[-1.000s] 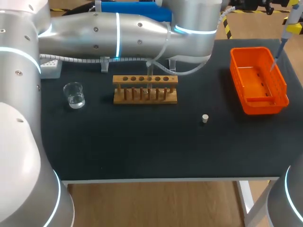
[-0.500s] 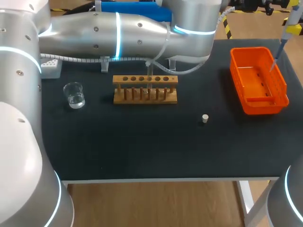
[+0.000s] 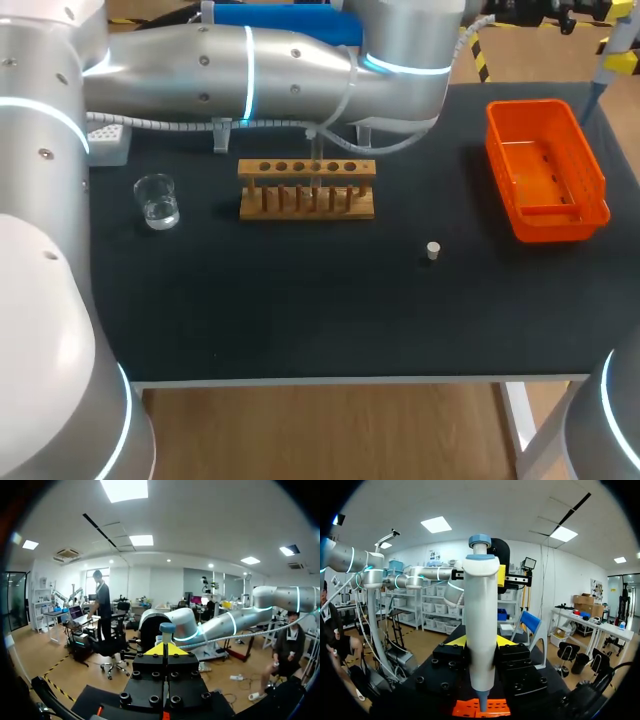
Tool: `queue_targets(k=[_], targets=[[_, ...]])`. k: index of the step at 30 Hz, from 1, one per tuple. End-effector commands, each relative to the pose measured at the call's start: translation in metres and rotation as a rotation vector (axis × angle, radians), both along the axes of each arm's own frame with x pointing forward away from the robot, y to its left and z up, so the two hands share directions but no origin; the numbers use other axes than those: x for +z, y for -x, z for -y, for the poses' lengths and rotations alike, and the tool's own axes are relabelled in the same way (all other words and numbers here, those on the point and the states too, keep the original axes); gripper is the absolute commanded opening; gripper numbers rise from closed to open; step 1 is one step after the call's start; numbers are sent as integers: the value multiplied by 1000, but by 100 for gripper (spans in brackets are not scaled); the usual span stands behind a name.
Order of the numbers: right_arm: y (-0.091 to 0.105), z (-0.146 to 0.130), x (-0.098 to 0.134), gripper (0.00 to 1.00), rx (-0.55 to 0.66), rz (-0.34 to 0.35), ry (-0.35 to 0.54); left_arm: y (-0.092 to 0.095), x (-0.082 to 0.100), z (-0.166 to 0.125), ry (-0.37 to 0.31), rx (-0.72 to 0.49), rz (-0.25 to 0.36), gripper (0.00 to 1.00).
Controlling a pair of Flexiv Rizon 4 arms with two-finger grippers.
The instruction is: Invert the test tube, pick up the pipette, mount the tip to pipette, aspirate from beaker and dispense into the tube, eject the tip, return the pipette, and cap with the stopper.
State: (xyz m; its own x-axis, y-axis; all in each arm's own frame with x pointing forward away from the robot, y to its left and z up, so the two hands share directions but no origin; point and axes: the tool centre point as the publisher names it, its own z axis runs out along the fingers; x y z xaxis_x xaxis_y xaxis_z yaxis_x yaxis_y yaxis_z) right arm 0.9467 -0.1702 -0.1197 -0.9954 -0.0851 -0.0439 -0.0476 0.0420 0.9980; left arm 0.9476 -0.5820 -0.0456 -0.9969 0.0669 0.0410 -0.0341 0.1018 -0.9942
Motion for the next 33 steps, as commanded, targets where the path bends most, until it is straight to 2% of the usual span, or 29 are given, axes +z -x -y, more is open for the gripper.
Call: queue_targets(k=[1, 9, 24, 33], targets=[[-1, -2, 12, 0, 1, 1, 4, -3, -10, 4, -7, -7, -3, 0], [-1, -2, 12, 0, 1, 1, 4, -2, -6, 2, 4, 0, 5, 0], [-1, -2, 12, 0, 1, 1, 4, 3, 21, -5, 44, 19, 61, 0], [-1, -2, 12, 0, 1, 1, 4, 5, 26, -6, 50, 24, 79, 0]])
